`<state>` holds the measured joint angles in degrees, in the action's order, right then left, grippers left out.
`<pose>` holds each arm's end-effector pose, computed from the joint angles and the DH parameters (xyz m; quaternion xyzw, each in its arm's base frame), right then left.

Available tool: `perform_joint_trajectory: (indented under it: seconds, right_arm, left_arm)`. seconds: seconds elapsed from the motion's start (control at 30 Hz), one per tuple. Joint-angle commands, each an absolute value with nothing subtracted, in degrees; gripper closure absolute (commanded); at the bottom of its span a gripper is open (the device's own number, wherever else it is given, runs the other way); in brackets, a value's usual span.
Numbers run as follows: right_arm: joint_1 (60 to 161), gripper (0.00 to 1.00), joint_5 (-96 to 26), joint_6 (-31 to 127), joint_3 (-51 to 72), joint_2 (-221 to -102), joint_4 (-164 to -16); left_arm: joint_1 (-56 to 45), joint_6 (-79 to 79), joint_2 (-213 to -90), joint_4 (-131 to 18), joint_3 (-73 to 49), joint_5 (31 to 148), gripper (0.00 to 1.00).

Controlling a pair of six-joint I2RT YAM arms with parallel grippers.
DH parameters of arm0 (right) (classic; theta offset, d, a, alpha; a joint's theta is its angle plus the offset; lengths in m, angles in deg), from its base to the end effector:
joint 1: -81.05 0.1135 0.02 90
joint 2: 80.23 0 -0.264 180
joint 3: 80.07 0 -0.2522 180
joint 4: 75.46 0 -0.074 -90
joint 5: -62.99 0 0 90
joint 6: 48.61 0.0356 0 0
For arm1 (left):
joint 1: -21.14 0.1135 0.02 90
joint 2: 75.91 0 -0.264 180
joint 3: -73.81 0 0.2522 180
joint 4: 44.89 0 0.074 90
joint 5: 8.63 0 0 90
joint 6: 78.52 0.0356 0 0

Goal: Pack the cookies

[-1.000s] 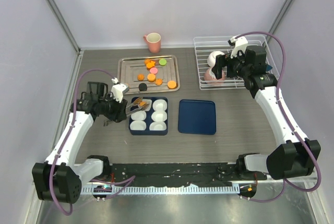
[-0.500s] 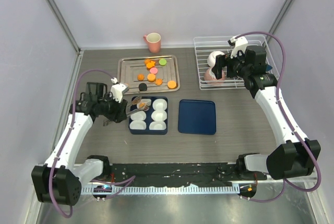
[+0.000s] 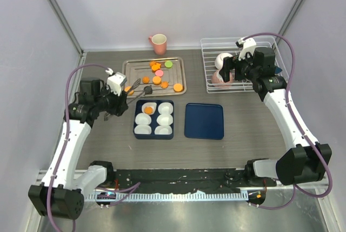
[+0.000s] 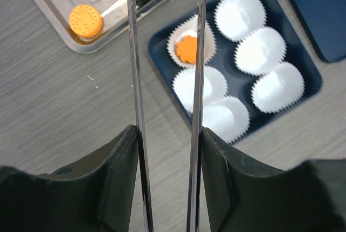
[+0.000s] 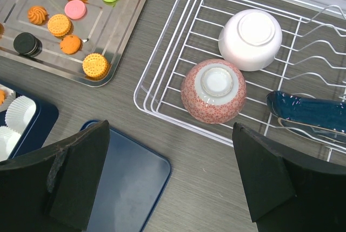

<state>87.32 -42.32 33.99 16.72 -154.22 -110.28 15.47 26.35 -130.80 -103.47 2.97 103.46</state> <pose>0.2910 0.0414 0.3609 -0.1703 0.8242 0.1075 0.5292 0.1871 -0.0320 0.3263 0.2360 0.8707 -0.1433 0.4071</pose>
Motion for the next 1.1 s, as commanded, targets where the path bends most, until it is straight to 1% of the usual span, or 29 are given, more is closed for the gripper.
perform_joint_trajectory:
  seconds: [0.0,0.27,0.43,0.77,1.07]
  right_arm:
    - [87.6,0.00,-42.1,33.4,16.3,-154.3,-108.7]
    - [87.5,0.00,-41.7,33.3,16.2,-154.5,-108.7]
    - [87.6,0.00,-41.9,33.2,16.3,-154.6,-108.9]
    - [87.6,0.00,-42.1,33.2,16.1,-155.5,-108.9]
    - [87.5,0.00,-41.9,33.0,16.1,-155.9,-109.0]
  left_arm:
    - [15.2,24.0,-135.8,-93.6,0.4,98.7,0.49]
    - [15.2,22.9,-150.6,-84.4,-5.1,97.7,0.48]
    - [15.2,23.2,-159.9,-82.7,-9.0,95.2,0.48]
    - [15.2,23.3,-168.7,-82.1,-13.5,95.3,0.46]
    - [15.2,23.3,-173.1,-81.3,-14.7,95.6,0.46]
